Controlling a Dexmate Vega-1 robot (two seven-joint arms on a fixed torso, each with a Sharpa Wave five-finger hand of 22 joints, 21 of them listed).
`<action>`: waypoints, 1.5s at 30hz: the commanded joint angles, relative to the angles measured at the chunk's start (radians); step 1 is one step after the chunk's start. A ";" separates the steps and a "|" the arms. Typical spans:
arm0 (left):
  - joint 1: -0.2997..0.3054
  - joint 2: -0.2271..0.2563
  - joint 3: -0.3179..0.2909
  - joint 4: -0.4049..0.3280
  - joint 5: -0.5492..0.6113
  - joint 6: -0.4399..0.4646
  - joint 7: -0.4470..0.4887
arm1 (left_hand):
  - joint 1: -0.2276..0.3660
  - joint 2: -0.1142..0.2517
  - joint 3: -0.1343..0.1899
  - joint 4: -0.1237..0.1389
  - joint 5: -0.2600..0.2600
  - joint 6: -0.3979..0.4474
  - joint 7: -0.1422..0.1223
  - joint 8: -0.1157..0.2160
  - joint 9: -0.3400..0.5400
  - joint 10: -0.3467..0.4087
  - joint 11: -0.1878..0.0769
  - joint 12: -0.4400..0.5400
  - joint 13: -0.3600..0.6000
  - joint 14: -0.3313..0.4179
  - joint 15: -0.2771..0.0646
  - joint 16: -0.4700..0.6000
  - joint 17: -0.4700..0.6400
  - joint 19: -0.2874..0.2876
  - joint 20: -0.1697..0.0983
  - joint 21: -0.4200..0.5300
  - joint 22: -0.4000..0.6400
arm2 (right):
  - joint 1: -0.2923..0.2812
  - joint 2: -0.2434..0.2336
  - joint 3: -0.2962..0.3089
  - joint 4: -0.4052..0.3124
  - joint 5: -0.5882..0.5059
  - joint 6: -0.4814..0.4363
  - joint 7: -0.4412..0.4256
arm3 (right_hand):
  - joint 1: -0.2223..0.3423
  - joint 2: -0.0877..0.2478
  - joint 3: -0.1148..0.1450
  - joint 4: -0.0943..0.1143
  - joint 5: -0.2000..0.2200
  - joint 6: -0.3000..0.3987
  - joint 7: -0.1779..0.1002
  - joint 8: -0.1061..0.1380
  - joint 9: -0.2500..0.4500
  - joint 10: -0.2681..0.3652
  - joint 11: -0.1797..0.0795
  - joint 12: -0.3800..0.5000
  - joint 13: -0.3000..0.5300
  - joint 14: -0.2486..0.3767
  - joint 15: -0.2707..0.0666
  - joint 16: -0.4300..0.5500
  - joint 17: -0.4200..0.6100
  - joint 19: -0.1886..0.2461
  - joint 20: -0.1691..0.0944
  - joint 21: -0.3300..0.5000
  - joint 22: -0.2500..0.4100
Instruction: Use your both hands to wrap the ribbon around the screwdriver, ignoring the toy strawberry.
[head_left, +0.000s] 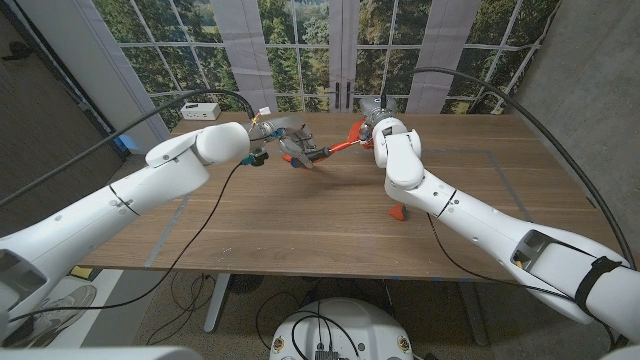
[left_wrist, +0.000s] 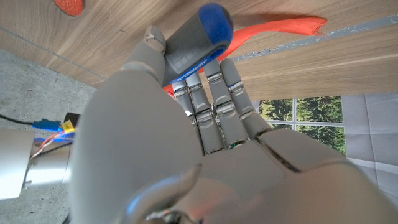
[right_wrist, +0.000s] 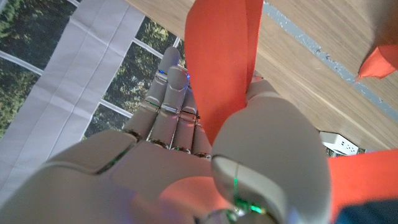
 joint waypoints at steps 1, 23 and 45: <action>-0.030 -0.026 0.048 0.036 0.036 0.013 -0.041 | 0.166 0.164 0.032 -0.002 0.007 0.036 -0.020 0.003 0.001 0.010 -0.001 -0.002 0.003 0.166 -0.252 0.000 0.274 -0.005 -0.040 0.004 0.003 | 0.018 -0.009 -0.020 -0.030 -0.004 0.031 -0.065 | 0.123 0.110 0.001 0.008 0.006 0.153 -0.055 -0.004 0.287 0.078 -0.075 0.198 0.517 0.009 -0.164 0.008 0.002 -0.007 -0.051 0.011 0.000; -0.048 -0.074 0.068 0.117 0.056 0.058 -0.008 | 0.166 0.163 0.035 -0.002 0.007 0.037 -0.020 -0.004 0.004 0.014 0.003 -0.009 0.008 0.167 -0.252 -0.007 0.281 -0.010 -0.039 0.008 0.004 | -0.028 -0.019 0.016 -0.149 -0.077 0.042 -0.124 | 0.126 0.109 -0.005 0.011 0.008 0.157 -0.060 -0.011 0.289 0.080 -0.077 0.200 0.517 0.009 -0.164 0.013 0.001 -0.015 -0.054 0.039 -0.016; -0.039 -0.140 0.039 0.158 0.011 0.132 0.164 | 0.165 0.161 0.037 -0.002 0.008 0.043 -0.016 -0.012 0.007 0.020 0.002 -0.017 0.012 0.173 -0.252 -0.018 0.285 -0.014 -0.039 0.016 0.004 | -0.240 -0.020 0.109 -0.353 -0.307 0.099 -0.069 | 0.128 0.109 -0.009 0.015 0.009 0.160 -0.061 -0.013 0.297 0.083 -0.081 0.201 0.518 0.012 -0.164 0.019 0.001 -0.020 -0.057 0.065 -0.029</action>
